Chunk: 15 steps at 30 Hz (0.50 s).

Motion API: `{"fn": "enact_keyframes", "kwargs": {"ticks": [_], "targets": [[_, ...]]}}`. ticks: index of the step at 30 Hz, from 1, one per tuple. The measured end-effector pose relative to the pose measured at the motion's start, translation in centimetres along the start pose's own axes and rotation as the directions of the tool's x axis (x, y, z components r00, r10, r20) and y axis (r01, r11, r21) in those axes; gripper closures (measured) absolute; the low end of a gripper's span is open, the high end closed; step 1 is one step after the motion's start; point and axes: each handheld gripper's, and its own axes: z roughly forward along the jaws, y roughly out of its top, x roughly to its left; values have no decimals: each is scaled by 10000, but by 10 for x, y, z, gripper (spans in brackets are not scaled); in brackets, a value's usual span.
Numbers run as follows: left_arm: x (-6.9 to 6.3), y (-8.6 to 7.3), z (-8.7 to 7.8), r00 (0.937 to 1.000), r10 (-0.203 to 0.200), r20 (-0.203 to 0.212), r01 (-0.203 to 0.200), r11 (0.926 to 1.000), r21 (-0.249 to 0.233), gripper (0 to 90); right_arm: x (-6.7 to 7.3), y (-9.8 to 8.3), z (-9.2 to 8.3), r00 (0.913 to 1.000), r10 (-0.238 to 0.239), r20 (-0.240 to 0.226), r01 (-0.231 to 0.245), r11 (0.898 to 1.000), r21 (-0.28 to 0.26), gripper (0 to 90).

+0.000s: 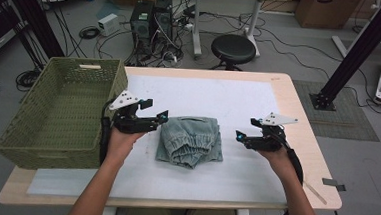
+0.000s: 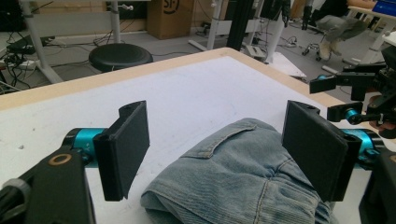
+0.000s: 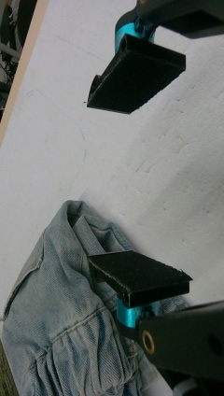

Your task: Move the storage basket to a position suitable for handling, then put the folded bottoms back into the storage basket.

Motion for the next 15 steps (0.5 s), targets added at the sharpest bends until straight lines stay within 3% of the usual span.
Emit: {"fn": "enact_keyframes", "kwargs": {"ticks": [9, 15], "targets": [[-1, -1, 2, 10000, -76, -16, 76, 10000, 13, 234, 0, 0, -2, 10000, 5, 25, -5, 10000, -48, 220], [-2, -6, 8, 9994, -220, -282, 230, 9991, 354, 234, -1, 0, -3, 10000, 0, 30, 1, 10000, -81, 220]]}}
